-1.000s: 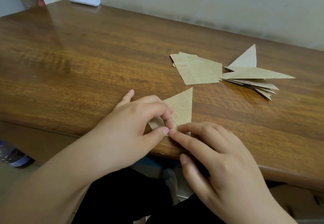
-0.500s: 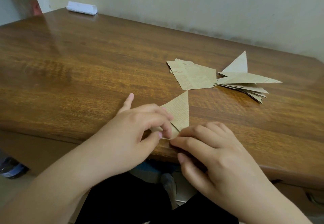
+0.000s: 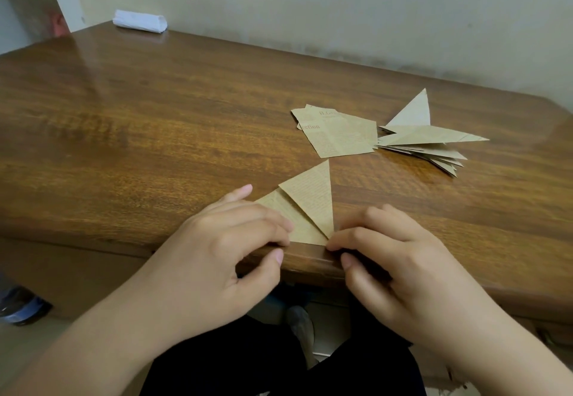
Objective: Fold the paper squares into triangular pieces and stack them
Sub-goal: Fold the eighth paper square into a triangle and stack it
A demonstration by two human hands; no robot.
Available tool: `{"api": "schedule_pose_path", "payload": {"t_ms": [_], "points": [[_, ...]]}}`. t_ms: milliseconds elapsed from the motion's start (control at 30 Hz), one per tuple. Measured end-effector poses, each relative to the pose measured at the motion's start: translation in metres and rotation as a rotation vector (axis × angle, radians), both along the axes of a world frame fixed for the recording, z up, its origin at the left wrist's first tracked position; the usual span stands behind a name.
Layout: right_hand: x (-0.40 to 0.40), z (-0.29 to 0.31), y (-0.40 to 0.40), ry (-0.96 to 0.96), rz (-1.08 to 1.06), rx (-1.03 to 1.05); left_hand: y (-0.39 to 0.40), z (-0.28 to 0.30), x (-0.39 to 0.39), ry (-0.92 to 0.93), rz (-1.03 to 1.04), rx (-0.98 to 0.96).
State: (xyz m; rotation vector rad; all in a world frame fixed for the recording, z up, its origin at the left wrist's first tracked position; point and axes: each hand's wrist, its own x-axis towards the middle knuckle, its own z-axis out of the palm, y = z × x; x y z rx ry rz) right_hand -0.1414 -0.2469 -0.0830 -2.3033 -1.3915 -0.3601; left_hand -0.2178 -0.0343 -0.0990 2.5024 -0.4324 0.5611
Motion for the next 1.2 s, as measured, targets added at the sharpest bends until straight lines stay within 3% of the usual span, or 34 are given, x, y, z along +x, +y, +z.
{"api": "schedule_pose_path", "payload": {"t_ms": [467,633,800,967,1200], "points": [[-0.017,-0.006,0.008,0.024,-0.132,0.028,-0.011,0.001,-0.009,-0.004,0.060,-0.088],[-0.015,-0.012,0.003,0.016,-0.063,0.020,-0.018,0.006,-0.018,-0.021,0.010,-0.081],[-0.008,-0.011,-0.009,0.095,-0.021,0.109,-0.001,0.007,-0.007,0.059,0.001,0.045],[-0.006,-0.003,-0.003,0.240,-0.162,0.169,0.004,0.008,-0.008,0.106,-0.035,0.002],[0.002,0.011,0.012,0.430,-0.315,0.069,-0.012,-0.003,0.005,-0.020,0.352,-0.064]]}}
